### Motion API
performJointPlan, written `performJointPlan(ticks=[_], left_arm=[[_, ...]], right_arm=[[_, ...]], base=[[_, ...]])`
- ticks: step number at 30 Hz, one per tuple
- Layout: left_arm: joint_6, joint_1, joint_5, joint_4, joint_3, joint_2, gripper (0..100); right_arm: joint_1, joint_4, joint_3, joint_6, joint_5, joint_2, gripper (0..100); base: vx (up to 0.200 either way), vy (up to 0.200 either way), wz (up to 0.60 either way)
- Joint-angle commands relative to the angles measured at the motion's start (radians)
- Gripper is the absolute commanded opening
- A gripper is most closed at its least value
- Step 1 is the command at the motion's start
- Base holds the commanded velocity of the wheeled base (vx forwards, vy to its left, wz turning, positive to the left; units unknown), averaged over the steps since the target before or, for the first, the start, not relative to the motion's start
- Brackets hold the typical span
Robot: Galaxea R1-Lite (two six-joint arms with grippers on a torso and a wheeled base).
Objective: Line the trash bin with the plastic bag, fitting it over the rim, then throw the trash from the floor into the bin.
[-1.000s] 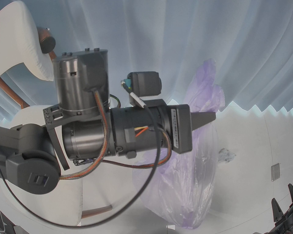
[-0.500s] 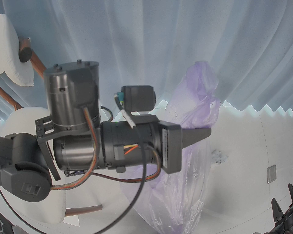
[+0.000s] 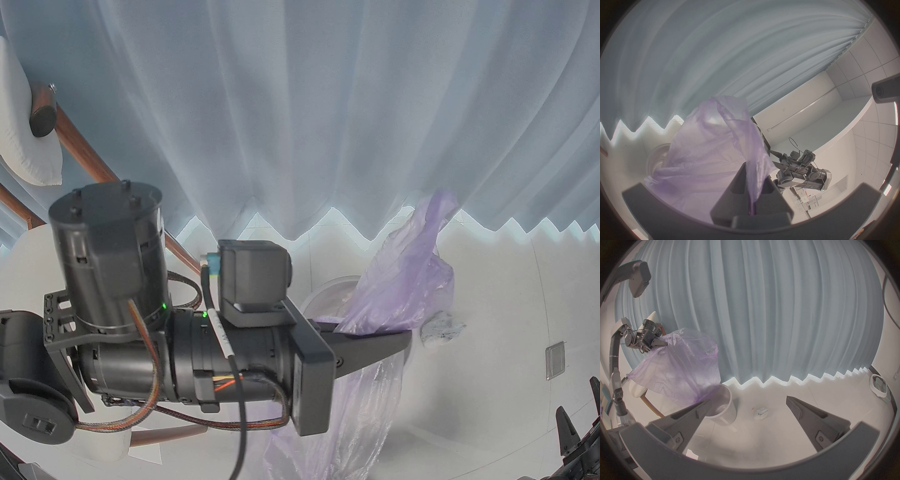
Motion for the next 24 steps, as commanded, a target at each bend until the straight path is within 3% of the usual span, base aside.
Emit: performJointPlan(ticks=[1,12,20,24], left_arm=[[0.015,0.006,0.000,-0.004,0.009,0.015,0],[0.027,-0.030,-0.012,-0.034,-0.014,0.096,0],[0.119,0.074,-0.006,-0.042,-0.077,0.157,0],[0.128,0.120,-0.002,0.018,-0.161,0.173,0]], right_arm=[[0.000,-0.001,0.018,0.000,0.000,-0.017,100],[0.000,0.001,0.018,0.001,-0.003,-0.017,100],[0.000,0.001,0.018,0.004,-0.006,-0.017,100],[0.000,0.002,0.018,0.009,-0.015,-0.017,100]], base=[[0.000,0.000,0.00],[0.000,0.000,0.00],[0.000,0.000,0.00],[0.000,0.000,0.00]])
